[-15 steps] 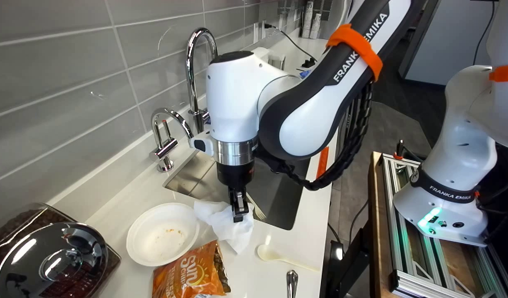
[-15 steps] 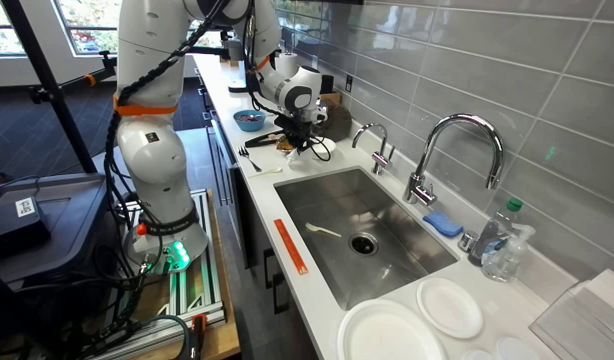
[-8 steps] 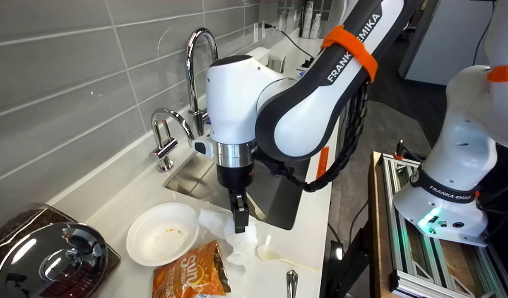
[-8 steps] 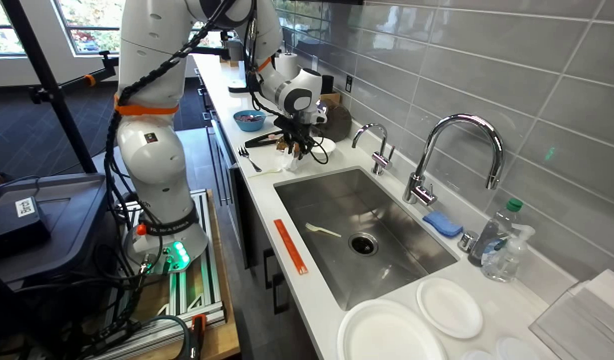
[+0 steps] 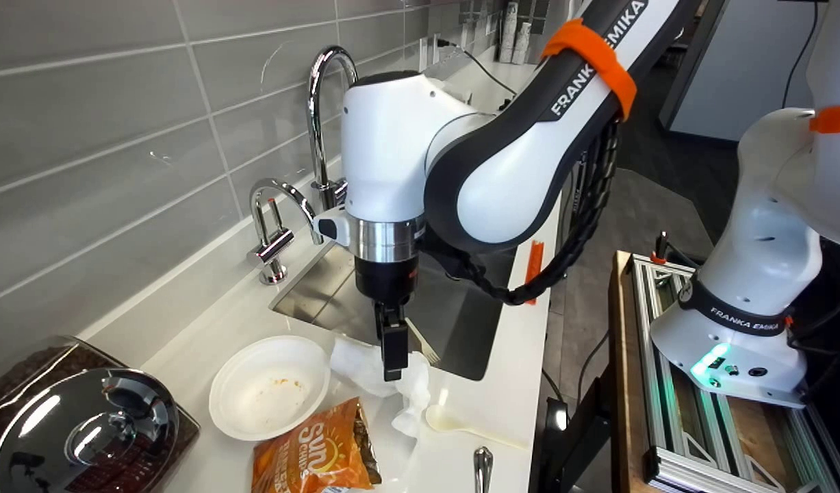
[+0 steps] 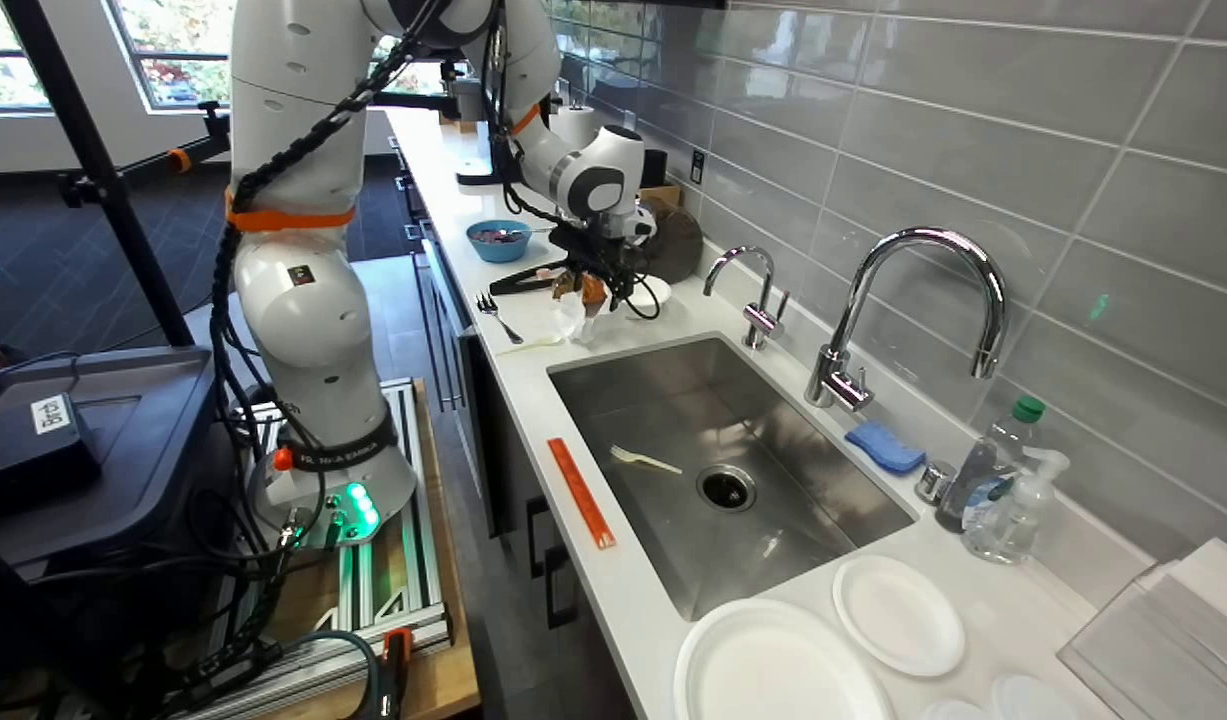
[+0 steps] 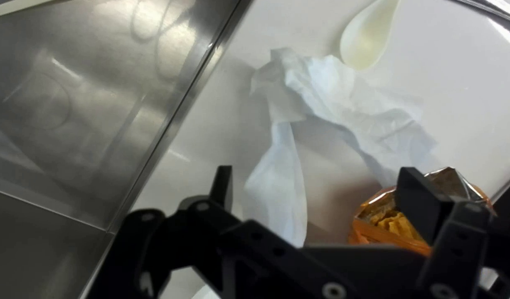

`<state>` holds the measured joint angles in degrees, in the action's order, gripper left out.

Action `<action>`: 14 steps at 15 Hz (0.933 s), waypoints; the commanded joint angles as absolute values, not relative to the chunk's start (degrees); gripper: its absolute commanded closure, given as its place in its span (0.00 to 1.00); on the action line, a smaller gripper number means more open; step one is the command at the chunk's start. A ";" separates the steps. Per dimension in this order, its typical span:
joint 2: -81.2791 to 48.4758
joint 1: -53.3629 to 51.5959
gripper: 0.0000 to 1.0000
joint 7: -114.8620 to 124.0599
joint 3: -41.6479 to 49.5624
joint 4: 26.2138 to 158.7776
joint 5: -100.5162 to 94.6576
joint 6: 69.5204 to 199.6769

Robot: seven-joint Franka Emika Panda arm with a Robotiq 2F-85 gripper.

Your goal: Use the tissue to wipe the small plate

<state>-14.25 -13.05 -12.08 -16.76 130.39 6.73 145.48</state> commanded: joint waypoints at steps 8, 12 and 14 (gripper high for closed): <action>-3.85 -13.69 0.00 -5.96 -15.64 135.03 3.94 145.09; 0.63 -13.74 0.00 -4.80 -15.78 136.73 4.32 145.05; 2.72 -13.89 0.00 -4.04 -15.78 137.47 4.20 144.82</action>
<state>-2.02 -13.16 -6.65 -16.09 134.39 5.03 145.47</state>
